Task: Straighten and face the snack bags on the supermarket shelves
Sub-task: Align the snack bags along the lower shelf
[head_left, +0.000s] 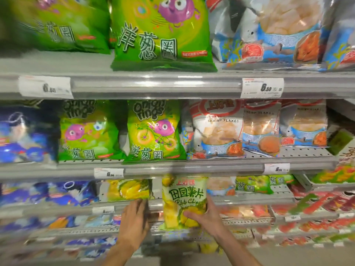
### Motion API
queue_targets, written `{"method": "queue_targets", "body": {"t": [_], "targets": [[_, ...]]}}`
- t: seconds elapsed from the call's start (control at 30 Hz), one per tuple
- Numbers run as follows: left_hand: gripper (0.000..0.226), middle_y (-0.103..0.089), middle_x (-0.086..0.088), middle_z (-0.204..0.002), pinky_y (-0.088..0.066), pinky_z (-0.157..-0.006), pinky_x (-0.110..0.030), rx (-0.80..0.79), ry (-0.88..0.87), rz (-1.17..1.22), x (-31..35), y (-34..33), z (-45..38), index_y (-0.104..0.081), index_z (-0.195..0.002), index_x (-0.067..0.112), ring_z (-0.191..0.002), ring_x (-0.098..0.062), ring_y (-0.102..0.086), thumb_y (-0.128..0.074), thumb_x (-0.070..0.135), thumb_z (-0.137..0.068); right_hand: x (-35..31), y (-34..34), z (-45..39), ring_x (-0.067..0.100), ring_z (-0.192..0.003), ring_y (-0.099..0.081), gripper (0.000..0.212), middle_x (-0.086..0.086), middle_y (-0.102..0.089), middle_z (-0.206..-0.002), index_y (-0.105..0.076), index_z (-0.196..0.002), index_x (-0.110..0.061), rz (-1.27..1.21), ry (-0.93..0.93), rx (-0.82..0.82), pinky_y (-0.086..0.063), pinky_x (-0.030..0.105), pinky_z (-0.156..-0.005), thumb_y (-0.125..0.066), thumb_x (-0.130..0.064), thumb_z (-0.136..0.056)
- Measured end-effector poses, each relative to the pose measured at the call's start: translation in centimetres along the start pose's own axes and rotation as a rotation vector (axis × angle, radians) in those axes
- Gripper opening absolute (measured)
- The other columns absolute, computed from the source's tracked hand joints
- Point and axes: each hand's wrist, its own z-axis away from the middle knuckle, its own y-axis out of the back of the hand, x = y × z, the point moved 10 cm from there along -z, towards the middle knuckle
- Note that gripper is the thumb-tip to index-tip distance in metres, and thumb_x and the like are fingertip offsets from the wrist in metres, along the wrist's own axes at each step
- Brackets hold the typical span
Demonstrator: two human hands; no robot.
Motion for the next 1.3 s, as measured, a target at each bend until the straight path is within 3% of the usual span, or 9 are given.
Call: {"method": "queue_targets", "body": {"t": [0.07, 0.13, 0.23, 0.3, 0.5, 0.67, 0.87, 1.1, 1.3], "targets": [[0.082, -0.068, -0.017, -0.112, -0.058, -0.085, -0.049, -0.014, 0.0, -0.055, -1.1, -0.1, 0.2, -0.069, -0.118, 0.001, -0.099, -0.036, -0.068, -0.097, 0.024, -0.045, -1.1, -1.3, -1.3, 0.001, -0.094, -0.07, 0.074, -0.014, -0.077, -0.101, -0.059, -0.125, -0.025, 0.005, 0.013, 0.04, -0.056, 0.016, -0.078, -0.097, -0.021, -0.062], [0.081, -0.065, -0.017, -0.122, -0.051, -0.099, -0.052, -0.026, -0.015, -0.084, -1.8, -0.4, 0.0, -0.065, -0.126, 0.002, -0.111, -0.036, -0.064, -0.092, 0.03, -0.055, -2.2, -2.4, -2.7, 0.012, -0.097, -0.073, 0.074, -0.004, -0.077, -0.103, -0.059, -0.128, -0.014, 0.007, 0.013, 0.07, -0.06, 0.034, -0.088, -0.096, -0.018, -0.064], [0.08, -0.029, -0.011, -0.157, -0.014, -0.123, -0.048, -0.094, -0.002, -0.097, -2.9, -2.0, -0.1, -0.025, -0.155, 0.01, -0.145, -0.031, -0.028, -0.059, 0.04, -0.09, -3.7, -3.8, -4.7, 0.032, -0.102, -0.069, 0.077, 0.008, -0.07, -0.116, -0.056, -0.13, -0.015, -0.008, -0.002, 0.108, -0.057, 0.048, -0.092, -0.095, -0.03, -0.066], [0.079, -0.021, -0.008, -0.16, -0.006, -0.124, -0.045, -0.132, 0.006, -0.091, -3.4, -2.6, -0.2, -0.015, -0.157, 0.013, -0.147, -0.029, -0.02, -0.05, 0.043, -0.093, -4.2, -3.9, -5.8, 0.029, -0.108, -0.065, 0.075, 0.006, -0.068, -0.118, -0.058, -0.125, -0.014, 0.022, -0.02, 0.156, -0.053, 0.046, -0.097, -0.095, -0.038, -0.065], [0.09, -0.014, 0.002, -0.157, -0.006, -0.124, -0.045, -0.221, 0.043, -0.066, -4.3, -3.7, -1.0, -0.006, -0.158, 0.019, -0.148, -0.024, -0.011, -0.058, 0.047, -0.089, -4.8, -4.6, -8.0, 0.007, -0.096, -0.065, 0.05, -0.014, -0.067, -0.102, -0.057, -0.1, -0.034, -0.022, 0.015, 0.12, -0.055, 0.041, -0.093, -0.095, -0.031, -0.068], [0.091, -0.015, 0.002, -0.155, -0.008, -0.123, -0.045, -0.243, 0.053, -0.035, -4.5, -3.9, -1.0, -0.007, -0.157, 0.019, -0.147, -0.023, -0.012, -0.06, 0.048, -0.089, -3.0, -4.5, -8.8, -0.01, -0.084, -0.061, 0.051, -0.014, -0.068, -0.105, -0.055, -0.097, -0.033, 0.034, -0.041, 0.063, -0.048, 0.007, -0.067, -0.095, -0.03, -0.066], [0.091, -0.008, 0.002, -0.159, -0.009, -0.123, -0.045, -0.267, 0.055, -0.017, -4.2, -4.0, -0.9, -0.004, -0.157, 0.018, -0.149, -0.024, -0.006, -0.058, 0.048, -0.091, -1.1, -5.3, -9.1, 0.019, -0.109, -0.063, 0.071, -0.001, -0.066, -0.117, -0.052, -0.122, -0.021, 0.03, -0.09, 0.038, -0.053, 0.037, -0.095, -0.094, -0.036, -0.067], [0.089, -0.01, 0.001, -0.158, -0.012, -0.122, -0.045, -0.287, 0.052, -0.012, -4.3, -3.8, -1.0, -0.004, -0.157, 0.018, -0.149, -0.025, -0.006, -0.057, 0.046, -0.092, -1.5, -5.9, -8.9, 0.006, -0.099, -0.064, 0.051, -0.004, -0.067, -0.11, -0.049, -0.107, -0.029, 0.09, -0.054, -0.008, -0.049, 0.008, -0.067, -0.089, -0.029, -0.075], [0.09, -0.006, 0.001, -0.16, -0.016, -0.122, -0.048, -0.319, 0.053, 0.013, -4.2, -3.8, -0.9, -0.004, -0.157, 0.018, -0.151, -0.025, -0.003, -0.059, 0.045, -0.091, -1.8, -5.9, -8.3, 0.023, -0.108, -0.066, 0.058, 0.0, -0.068, -0.11, -0.049, -0.122, -0.02, 0.193, -0.037, 0.017, -0.048, 0.028, -0.088, -0.087, -0.027, -0.079]]}}
